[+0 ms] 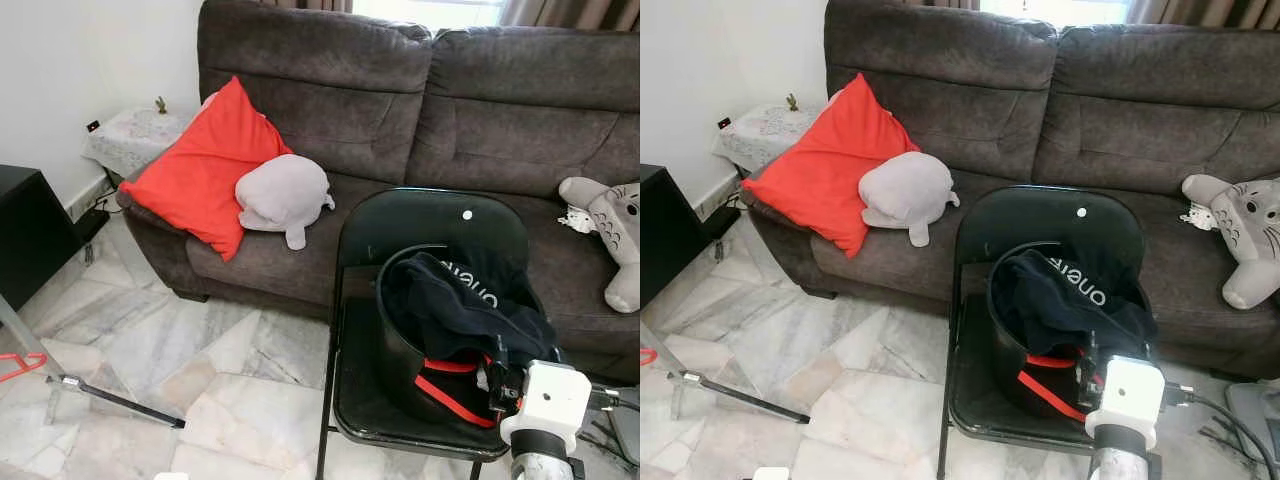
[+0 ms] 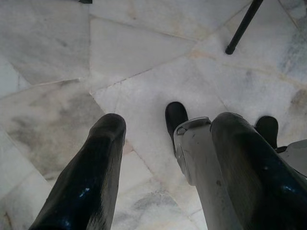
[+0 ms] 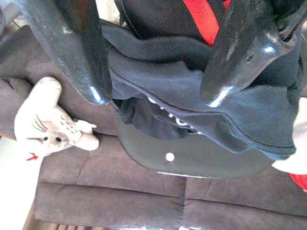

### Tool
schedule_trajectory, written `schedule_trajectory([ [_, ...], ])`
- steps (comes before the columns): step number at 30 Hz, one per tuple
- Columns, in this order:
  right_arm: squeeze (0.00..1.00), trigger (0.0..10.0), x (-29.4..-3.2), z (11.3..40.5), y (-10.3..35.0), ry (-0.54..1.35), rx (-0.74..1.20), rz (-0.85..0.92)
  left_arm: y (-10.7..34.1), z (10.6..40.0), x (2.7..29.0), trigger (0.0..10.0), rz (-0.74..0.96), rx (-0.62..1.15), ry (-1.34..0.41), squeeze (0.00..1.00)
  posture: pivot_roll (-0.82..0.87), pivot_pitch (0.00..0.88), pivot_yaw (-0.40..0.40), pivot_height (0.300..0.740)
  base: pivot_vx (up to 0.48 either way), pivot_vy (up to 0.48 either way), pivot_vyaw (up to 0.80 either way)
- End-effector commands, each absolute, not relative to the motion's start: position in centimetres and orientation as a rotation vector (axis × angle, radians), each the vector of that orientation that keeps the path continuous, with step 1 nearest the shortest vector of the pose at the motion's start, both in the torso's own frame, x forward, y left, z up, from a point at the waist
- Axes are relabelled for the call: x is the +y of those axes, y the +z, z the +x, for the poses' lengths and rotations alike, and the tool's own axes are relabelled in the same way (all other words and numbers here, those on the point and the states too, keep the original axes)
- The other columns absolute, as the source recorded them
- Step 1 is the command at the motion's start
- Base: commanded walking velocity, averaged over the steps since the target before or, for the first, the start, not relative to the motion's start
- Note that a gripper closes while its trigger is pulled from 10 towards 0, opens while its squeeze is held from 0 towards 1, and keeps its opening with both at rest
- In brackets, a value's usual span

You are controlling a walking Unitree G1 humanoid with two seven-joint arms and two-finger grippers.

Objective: Hang hanger

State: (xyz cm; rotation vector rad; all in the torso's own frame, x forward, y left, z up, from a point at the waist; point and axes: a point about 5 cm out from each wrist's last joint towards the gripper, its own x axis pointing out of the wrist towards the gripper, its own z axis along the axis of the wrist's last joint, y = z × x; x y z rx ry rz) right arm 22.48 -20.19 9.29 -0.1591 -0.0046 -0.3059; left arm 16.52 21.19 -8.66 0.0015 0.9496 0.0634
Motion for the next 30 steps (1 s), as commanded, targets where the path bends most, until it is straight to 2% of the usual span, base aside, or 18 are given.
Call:
schedule_trajectory([
  [1,0.0,10.0,-20.2,22.7,9.0,-0.279,0.017,-0.168,-8.8,16.2,21.5,10.0,0.014,0.962,0.068,0.0,-0.11,0.055,0.02,0.74,0.0,0.0,0.0],
  [30,0.0,10.0,-20.4,22.9,8.0,-0.256,0.088,-0.183,-8.7,16.3,21.6,10.0,0.015,0.963,0.069,0.0,-0.11,0.057,0.023,0.74,0.0,0.0,0.0],
])
